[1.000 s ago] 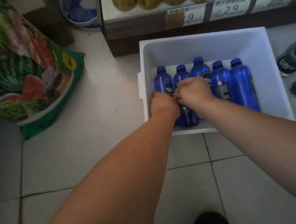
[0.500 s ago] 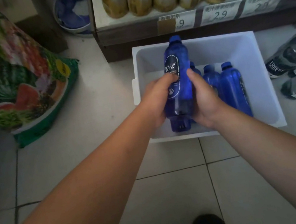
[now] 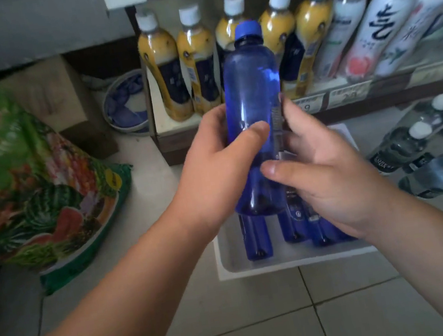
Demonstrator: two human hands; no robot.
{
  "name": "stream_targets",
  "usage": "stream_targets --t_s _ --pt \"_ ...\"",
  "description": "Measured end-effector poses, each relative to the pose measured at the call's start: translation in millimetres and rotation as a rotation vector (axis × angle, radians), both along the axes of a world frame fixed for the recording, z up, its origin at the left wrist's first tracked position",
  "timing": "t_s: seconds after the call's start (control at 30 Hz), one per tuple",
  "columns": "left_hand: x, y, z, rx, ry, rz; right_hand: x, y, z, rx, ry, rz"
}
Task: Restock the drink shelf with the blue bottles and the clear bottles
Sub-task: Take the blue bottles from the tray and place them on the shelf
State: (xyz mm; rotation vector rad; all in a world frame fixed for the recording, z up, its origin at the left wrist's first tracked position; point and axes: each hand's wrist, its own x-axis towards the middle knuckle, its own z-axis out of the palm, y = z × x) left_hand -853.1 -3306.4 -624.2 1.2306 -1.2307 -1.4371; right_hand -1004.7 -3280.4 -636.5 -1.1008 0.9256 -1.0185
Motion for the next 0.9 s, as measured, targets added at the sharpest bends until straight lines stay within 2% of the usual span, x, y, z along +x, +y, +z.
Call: stream_targets --t_s 0.17,0.37,0.5,0.63,0.7,0.8,0.87,0.9 --pt "0.2 -14.5 42.7 -0.084 0.058 -0.059 10.1 -3.4 48.1 -0.102 0.109 -0.155" --pt "-6.8 -30.3 91.6 -0.239 0.109 -0.007 2.7 -24.6 96.2 -0.242 0.259 -0.174" --pt "-15.3 -53.3 133.0 -0.359 0.072 0.006 -4.7 -48.9 130.1 -0.335 0.302 -0.212" --pt "-25.8 -96.8 184.6 -0.558 -0.141 0.002 -10.0 -102.3 164.8 -0.456 0.363 -0.339" --pt "-33.6 -124.4 204.9 -0.658 -0.285 0.067 -11.5 -138.2 175.8 -0.520 0.437 -0.424" --pt "-45.9 -162.3 221.3 -0.706 -0.450 0.185 -9.3 -187.7 184.0 -0.564 0.518 -0.519" --pt "-51.7 -184.8 224.2 -0.704 -0.525 0.227 -8.8 -216.2 187.9 -0.560 0.437 -0.504" --pt "-54.4 -195.1 224.0 -0.692 -0.563 0.240 -6.6 -225.8 190.8 -0.478 0.230 -0.467"
